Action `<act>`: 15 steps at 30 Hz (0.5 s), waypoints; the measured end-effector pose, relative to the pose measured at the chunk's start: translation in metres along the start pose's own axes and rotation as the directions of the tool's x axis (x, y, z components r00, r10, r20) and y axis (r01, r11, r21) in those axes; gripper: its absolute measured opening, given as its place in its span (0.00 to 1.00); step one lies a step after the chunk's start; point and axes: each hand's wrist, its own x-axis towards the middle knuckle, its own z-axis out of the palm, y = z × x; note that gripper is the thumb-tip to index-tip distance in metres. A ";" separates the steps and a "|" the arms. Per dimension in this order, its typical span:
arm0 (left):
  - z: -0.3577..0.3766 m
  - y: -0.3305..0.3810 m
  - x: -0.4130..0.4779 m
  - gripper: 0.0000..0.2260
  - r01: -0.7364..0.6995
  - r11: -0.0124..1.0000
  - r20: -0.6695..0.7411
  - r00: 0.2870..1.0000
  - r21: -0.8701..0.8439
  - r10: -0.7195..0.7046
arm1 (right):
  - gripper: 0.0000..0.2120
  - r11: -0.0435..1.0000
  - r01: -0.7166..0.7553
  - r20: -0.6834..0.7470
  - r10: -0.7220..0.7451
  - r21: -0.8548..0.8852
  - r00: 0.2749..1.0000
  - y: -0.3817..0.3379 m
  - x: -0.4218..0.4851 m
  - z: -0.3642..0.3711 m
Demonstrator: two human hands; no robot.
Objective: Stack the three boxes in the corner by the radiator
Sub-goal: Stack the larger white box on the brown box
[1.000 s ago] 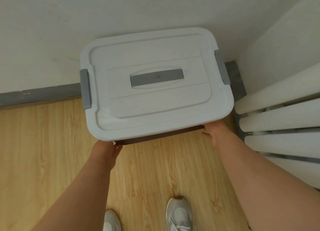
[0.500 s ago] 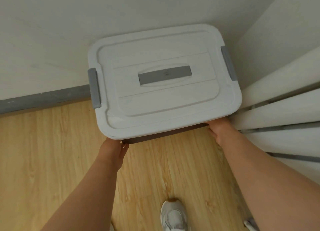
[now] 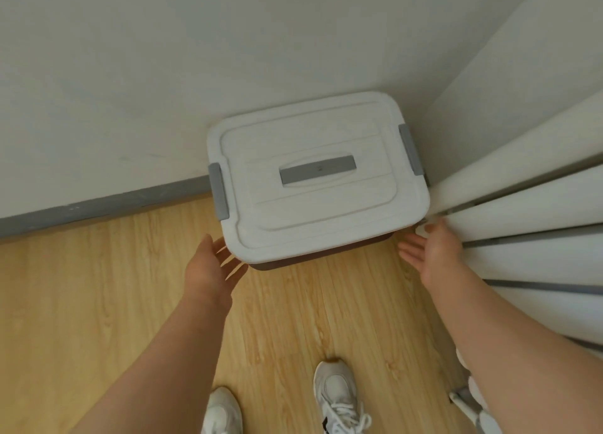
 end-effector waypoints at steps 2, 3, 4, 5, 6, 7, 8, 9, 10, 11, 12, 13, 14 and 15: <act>0.005 0.009 -0.021 0.17 -0.069 0.994 -0.029 0.997 0.082 0.072 | 0.24 0.998 0.051 -0.007 -0.051 0.022 0.999 -0.009 -0.020 0.002; 0.007 0.011 -0.031 0.18 -0.099 0.987 -0.024 0.994 0.130 0.103 | 0.24 0.997 0.075 0.020 -0.075 0.017 0.997 -0.014 -0.029 0.004; 0.008 0.013 -0.039 0.17 -0.122 0.977 -0.012 0.992 0.176 0.126 | 0.22 0.996 0.088 0.051 -0.088 -0.003 0.995 -0.018 -0.038 0.007; 0.009 0.012 -0.043 0.15 -0.147 0.966 0.005 0.989 0.214 0.149 | 0.22 0.995 0.097 0.086 -0.094 -0.033 0.992 -0.021 -0.045 0.009; 0.008 0.014 -0.047 0.15 -0.170 0.953 0.025 0.985 0.249 0.169 | 0.21 0.992 0.107 0.122 -0.098 -0.068 0.988 -0.024 -0.050 0.011; 0.007 0.014 -0.047 0.18 -0.188 0.941 0.045 0.982 0.281 0.183 | 0.21 0.988 0.117 0.151 -0.102 -0.098 0.983 -0.025 -0.054 0.013; 0.007 0.016 -0.047 0.20 -0.195 0.930 0.053 0.981 0.312 0.188 | 0.22 0.985 0.124 0.164 -0.103 -0.119 0.981 -0.026 -0.056 0.016; 0.007 0.018 -0.045 0.21 -0.197 0.921 0.051 0.980 0.336 0.192 | 0.24 0.984 0.124 0.156 -0.104 -0.128 0.982 -0.027 -0.057 0.018; 0.006 0.020 -0.044 0.22 -0.197 0.915 0.046 0.980 0.352 0.193 | 0.26 0.984 0.120 0.138 -0.102 -0.128 0.985 -0.028 -0.058 0.020; 0.006 0.021 -0.042 0.22 -0.196 0.915 0.041 0.980 0.354 0.194 | 0.28 0.985 0.118 0.123 -0.103 -0.125 0.987 -0.029 -0.057 0.022; 0.006 0.021 -0.040 0.22 -0.198 0.913 0.040 0.980 0.356 0.197 | 0.29 0.986 0.117 0.113 -0.104 -0.120 0.988 -0.029 -0.056 0.024; 0.006 0.022 -0.037 0.22 -0.205 0.911 0.040 0.978 0.357 0.204 | 0.30 0.986 0.117 0.105 -0.105 -0.116 0.989 -0.029 -0.054 0.025; 0.006 0.021 -0.035 0.22 -0.211 0.910 0.039 0.977 0.358 0.211 | 0.30 0.985 0.120 0.099 -0.109 -0.120 0.989 -0.028 -0.053 0.026; 0.006 0.020 -0.034 0.22 -0.216 0.909 0.037 0.975 0.358 0.217 | 0.30 0.984 0.125 0.094 -0.114 -0.126 0.989 -0.027 -0.052 0.026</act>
